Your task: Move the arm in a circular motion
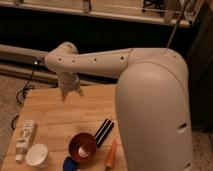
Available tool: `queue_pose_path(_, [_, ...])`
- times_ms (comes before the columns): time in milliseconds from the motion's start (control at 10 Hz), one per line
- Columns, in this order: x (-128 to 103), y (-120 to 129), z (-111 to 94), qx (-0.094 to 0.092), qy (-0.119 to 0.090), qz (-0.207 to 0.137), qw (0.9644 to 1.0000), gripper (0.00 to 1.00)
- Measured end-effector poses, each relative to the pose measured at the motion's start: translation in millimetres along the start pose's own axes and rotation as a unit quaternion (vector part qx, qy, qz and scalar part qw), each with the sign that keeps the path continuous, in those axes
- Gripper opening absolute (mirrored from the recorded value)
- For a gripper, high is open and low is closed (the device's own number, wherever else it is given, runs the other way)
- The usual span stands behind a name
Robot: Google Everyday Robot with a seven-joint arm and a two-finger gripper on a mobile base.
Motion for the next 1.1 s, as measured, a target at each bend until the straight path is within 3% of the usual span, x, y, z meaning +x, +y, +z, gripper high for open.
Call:
queue_pose_path(200, [-42,-28,-13,0.002,-0.028,-0.002,0.9996,0.65])
queue_pose_path(300, [-65,-62,-22,0.005,-0.044,0.014,0.9989,0.65])
queue_pose_path(500, [-71,-108,-24,0.005,-0.045,0.054,0.9975,0.65])
queue_pose_path(700, [-45,-178,-13,0.002,-0.03,0.131,0.9909,0.65])
queue_pose_path(800, [-30,-199,-7,0.001,-0.024,0.158,0.9872,0.65])
queue_pose_path(1000, [43,-255,9,0.004,-0.002,0.234,0.9722,0.65])
queue_pose_path(1100, [68,-258,13,0.005,0.004,0.245,0.9696,0.65])
